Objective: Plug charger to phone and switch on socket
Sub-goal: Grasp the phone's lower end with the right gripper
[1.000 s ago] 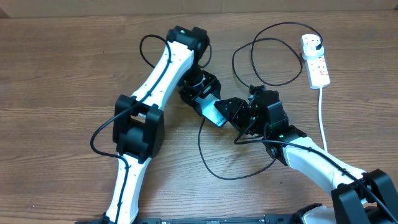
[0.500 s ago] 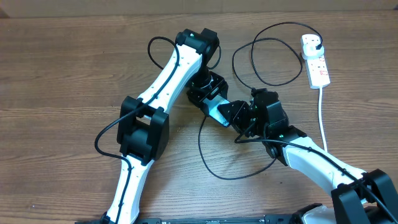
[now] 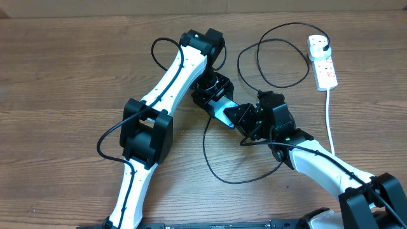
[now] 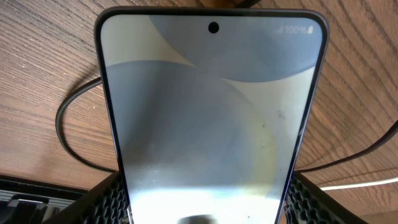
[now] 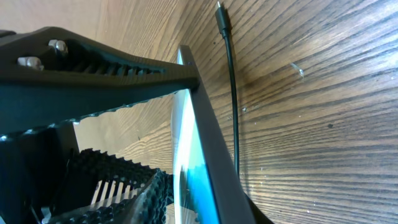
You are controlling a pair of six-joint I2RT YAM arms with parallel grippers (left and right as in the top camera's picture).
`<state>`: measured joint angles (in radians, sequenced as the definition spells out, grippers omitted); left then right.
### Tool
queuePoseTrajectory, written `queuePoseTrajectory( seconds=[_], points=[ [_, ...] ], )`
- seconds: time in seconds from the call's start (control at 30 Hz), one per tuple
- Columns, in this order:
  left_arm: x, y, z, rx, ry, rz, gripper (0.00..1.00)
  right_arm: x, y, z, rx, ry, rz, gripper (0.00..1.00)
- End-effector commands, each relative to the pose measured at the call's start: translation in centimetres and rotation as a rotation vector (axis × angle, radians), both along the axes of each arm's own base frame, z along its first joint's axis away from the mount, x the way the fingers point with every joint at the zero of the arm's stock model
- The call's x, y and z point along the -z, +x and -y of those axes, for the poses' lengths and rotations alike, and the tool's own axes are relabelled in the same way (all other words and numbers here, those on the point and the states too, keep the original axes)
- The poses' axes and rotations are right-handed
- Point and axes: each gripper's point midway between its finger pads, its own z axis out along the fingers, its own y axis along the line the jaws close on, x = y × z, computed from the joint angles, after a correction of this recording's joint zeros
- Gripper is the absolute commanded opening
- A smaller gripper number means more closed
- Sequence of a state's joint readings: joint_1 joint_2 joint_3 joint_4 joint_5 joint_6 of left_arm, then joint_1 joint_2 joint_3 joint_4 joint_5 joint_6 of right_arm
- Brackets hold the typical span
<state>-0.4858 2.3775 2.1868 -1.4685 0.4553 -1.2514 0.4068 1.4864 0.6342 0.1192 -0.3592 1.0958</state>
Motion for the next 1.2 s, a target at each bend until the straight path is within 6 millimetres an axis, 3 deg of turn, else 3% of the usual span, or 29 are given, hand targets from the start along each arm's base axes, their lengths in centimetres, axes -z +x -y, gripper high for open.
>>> queuePoseTrajectory(
  seconds=[0.0, 0.2, 0.67, 1.0, 1.17],
  points=[
    [-0.9, 0.2, 0.7, -0.008, -0.021, 0.015, 0.04, -0.9, 0.6, -0.4, -0.001, 0.009, 0.025, 0.22],
    [-0.9, 0.2, 0.7, -0.008, -0.021, 0.015, 0.04, -0.9, 0.6, -0.4, -0.002, 0.010, 0.025, 0.14],
    [-0.9, 0.2, 0.7, -0.004, -0.023, 0.016, 0.04, -1.2, 0.8, -0.5, -0.002, 0.016, 0.041, 0.08],
    [-0.8, 0.4, 0.5, -0.008, -0.023, 0.017, 0.18, -1.4, 1.0, -0.5, 0.001, 0.019, 0.050, 0.04],
    [-1.0, 1.0, 0.1, 0.021, -0.056, 0.039, 0.21, -1.4, 1.7, 0.7, 0.034, 0.021, 0.049, 0.04]
  ],
)
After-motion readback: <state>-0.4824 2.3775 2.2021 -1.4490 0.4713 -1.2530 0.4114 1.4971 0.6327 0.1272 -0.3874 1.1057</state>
